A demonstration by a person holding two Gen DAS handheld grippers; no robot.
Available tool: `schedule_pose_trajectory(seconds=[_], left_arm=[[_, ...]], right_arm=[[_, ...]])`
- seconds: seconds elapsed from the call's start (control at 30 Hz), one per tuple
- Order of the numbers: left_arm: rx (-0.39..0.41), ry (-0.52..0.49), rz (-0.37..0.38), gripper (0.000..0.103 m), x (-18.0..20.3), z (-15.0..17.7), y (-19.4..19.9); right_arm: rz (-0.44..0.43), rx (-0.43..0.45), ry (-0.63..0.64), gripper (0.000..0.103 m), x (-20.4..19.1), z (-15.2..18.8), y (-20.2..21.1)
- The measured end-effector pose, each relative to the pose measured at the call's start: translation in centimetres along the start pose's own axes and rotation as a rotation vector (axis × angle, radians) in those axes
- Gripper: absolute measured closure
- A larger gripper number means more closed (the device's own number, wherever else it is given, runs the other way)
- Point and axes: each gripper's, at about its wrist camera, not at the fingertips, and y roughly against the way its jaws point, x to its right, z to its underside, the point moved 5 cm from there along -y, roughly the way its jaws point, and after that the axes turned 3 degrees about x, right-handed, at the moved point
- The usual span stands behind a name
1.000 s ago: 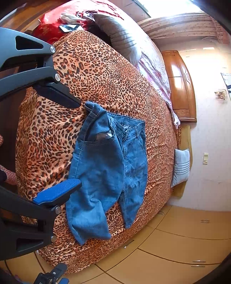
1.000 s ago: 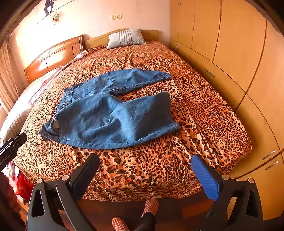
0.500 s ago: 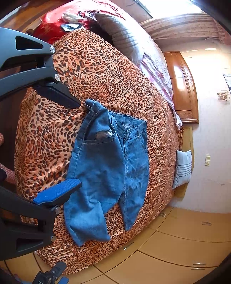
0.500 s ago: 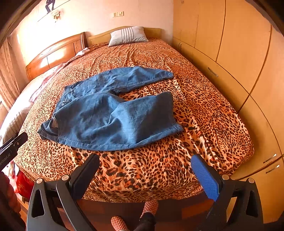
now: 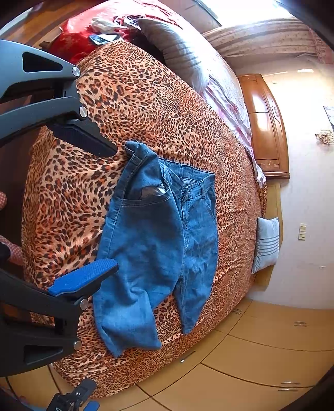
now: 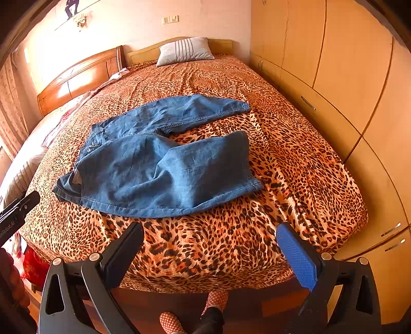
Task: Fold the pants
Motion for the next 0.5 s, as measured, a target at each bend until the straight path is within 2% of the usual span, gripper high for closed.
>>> schedule_pose_trajectory(seconds=[0.1,0.23,0.37,0.43,0.5], left_arm=[[-0.051,0.02,0.001,0.019,-0.3,-0.1,-1.3],[-0.193,0.107,0.014,0.019,-2.2,-1.1,-5.5],[-0.392,0.285,0.047,0.019,-5.1,-2.6,-11.9],[-0.495,0.421,0.07,0.02,-6.6,-2.8,-15.2],[-0.543,0.541,0.082,0.02,-7.6,-2.8,-17.4]], right_arm=[[-0.024,-0.021,-0.019,0.0,0.5,-0.3,-0.7],[-0.025,-0.055,-0.107,0.0,3.4,-1.8,-2.8],[0.015,-0.119,-0.166,0.0,7.6,-5.0,-7.3],[-0.001,-0.167,-0.172,0.0,8.7,-6.2,-9.9],[-0.034,-0.216,-0.162,0.0,9.3,-7.3,-12.9]])
